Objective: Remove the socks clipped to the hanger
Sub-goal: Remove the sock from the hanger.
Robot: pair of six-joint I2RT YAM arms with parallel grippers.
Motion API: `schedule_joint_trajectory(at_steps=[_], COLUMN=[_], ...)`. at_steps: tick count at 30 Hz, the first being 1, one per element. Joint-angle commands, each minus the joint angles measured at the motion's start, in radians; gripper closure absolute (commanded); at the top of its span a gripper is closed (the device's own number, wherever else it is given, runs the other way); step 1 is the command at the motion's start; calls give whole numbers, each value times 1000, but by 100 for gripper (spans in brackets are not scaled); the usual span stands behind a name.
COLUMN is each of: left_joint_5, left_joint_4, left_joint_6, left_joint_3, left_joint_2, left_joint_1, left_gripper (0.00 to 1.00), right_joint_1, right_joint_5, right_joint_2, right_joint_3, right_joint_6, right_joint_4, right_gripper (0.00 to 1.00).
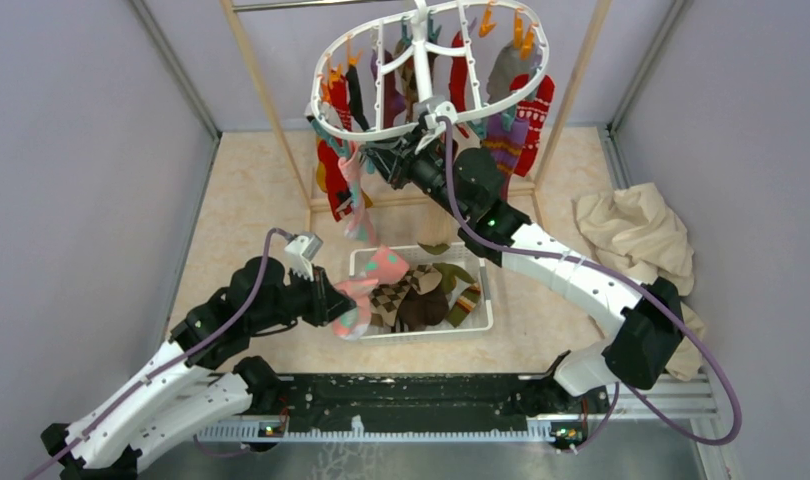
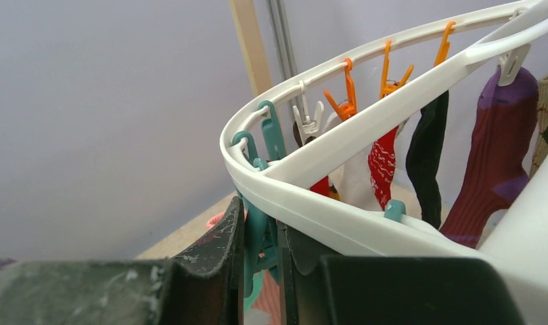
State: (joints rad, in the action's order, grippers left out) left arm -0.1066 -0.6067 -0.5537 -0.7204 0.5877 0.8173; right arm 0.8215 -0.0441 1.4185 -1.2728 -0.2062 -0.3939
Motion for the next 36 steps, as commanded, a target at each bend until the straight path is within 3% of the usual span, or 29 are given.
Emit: schedule_joint_trajectory(at_steps=[1, 5, 11, 19, 28, 36], left_joint_5=[-23, -36, -67, -76, -140, -208], left_joint_4=[16, 39, 73, 116, 256, 371], left_joint_6=[-31, -31, -33, -26, -30, -28], left_joint_3=[-9, -16, -34, -74, -105, -152], left_joint_2=[8, 28, 69, 126, 243, 397], left_joint_1=[-1, -1, -1, -1, 0, 4], left_gripper=[82, 82, 82, 81, 77, 73], right_joint_1=[2, 2, 2, 2, 2, 2], right_joint_5=[-13, -1, 8, 21, 95, 179], right_joint_2=[-5, -24, -64, -193, -387, -509], right_joint_3=[-48, -31, 4, 139, 294, 322], right_joint_6=[-6, -6, -21, -52, -64, -56], right_joint_4=[-38, -28, 16, 51, 155, 267], right_gripper=[93, 89, 59, 47, 45, 44])
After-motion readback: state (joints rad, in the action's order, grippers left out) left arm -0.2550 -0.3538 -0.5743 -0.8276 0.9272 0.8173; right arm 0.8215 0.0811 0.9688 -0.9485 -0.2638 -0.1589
